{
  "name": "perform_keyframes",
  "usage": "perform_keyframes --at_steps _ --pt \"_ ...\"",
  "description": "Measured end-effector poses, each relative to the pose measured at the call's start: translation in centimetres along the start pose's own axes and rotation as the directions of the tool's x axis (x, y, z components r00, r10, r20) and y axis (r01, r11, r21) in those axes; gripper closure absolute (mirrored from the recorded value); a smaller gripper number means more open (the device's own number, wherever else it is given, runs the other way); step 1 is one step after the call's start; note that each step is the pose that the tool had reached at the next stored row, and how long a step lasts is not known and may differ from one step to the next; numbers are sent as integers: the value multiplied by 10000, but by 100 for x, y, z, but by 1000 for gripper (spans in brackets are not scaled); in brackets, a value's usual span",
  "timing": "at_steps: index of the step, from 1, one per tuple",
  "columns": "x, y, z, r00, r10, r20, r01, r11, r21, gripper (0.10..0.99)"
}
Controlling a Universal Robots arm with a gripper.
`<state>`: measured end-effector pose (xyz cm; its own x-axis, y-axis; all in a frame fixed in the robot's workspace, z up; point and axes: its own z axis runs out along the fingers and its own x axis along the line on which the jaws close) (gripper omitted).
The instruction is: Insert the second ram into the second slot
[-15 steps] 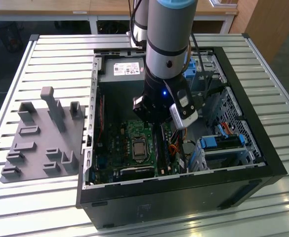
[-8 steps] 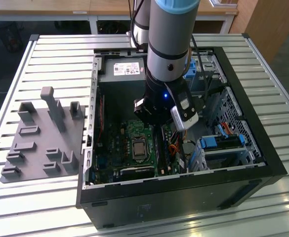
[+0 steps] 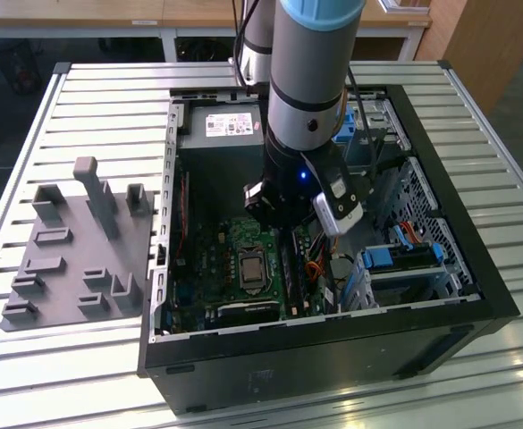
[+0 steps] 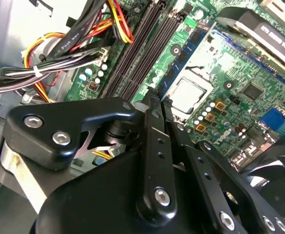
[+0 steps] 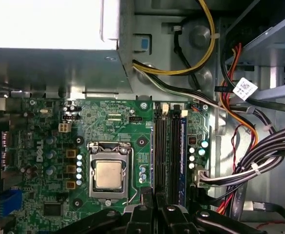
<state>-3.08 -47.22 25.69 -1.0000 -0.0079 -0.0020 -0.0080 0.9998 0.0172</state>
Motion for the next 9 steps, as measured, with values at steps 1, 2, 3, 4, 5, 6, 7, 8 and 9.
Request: perform_keyframes --at_steps 1,2,3,4,5,6,7,8,9 --pt "-1 0 4 10000 -2 0 2 10000 -5 949" --pt "-3 1 9 10000 -2 1 2 10000 -8 949" --pt "-5 2 15 10000 -2 1 2 10000 -8 949" --pt "-7 2 17 10000 -1 0 1 10000 -5 949" --pt "-13 2 21 10000 -1 0 1 10000 -6 949" --pt "-22 2 26 10000 0 0 0 10000 -8 949" --pt "-36 2 31 10000 0 0 0 10000 -8 949" --pt "-53 2 37 10000 1 -1 -1 10000 -7 949" --pt "-70 2 43 10000 1 -2 -1 10000 -7 949"
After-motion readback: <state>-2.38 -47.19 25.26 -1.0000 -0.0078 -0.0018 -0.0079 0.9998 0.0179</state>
